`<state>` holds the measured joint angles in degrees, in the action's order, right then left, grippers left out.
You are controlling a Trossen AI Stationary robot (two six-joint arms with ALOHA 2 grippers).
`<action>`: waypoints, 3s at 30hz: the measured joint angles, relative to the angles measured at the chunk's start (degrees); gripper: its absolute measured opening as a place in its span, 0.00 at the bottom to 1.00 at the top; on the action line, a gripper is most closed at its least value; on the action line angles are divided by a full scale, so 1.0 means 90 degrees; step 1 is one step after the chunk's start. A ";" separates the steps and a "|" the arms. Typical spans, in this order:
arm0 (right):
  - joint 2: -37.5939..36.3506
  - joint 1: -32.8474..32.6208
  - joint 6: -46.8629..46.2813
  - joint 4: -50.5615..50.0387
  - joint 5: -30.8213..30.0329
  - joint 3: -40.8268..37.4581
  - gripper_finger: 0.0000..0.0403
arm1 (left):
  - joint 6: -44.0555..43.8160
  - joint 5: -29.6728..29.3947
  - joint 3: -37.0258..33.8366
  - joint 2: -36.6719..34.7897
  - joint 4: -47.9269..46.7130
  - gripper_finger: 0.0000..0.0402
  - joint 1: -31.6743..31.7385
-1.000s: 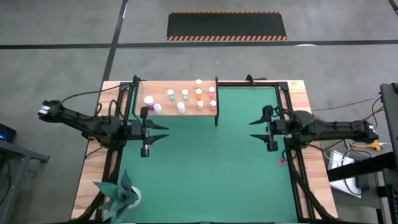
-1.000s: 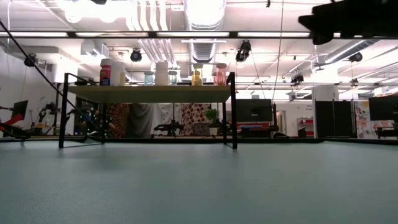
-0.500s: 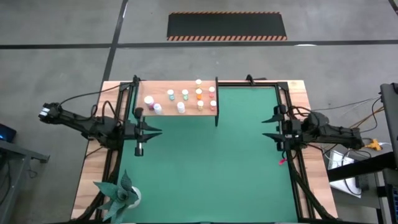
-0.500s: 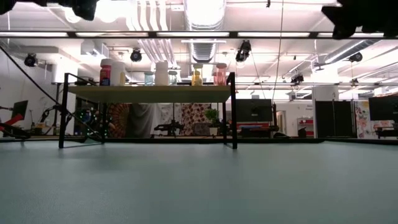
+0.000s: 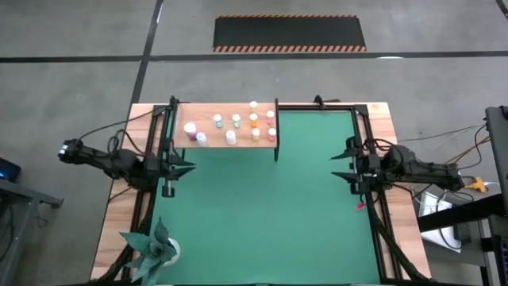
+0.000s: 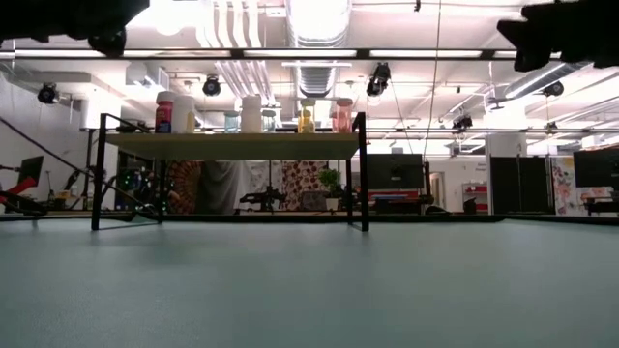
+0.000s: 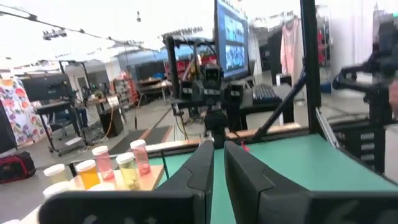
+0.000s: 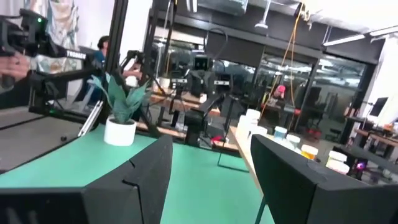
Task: Pick and place medicine bottles onto shelf by color
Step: Return to Home Position
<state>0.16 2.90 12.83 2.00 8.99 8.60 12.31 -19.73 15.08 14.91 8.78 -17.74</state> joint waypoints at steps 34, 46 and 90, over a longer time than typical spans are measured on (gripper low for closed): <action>0.0250 0.0002 0.0242 0.1090 -0.0070 -0.0884 0.40 | 0.0045 -0.0015 -0.1634 -0.1241 0.0916 0.05 0.0002; 0.0250 0.0002 0.0242 0.1090 -0.0070 -0.0886 0.39 | 0.0044 -0.0017 -0.1641 -0.1089 0.0921 0.05 0.0002; 0.0250 0.0002 0.0243 0.1089 -0.0070 -0.0891 0.37 | 0.0042 -0.0019 -0.1648 -0.0970 0.0921 0.05 0.0002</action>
<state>2.42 2.91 15.01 11.81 8.36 0.58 12.69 -19.90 0.25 6.17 17.06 -17.72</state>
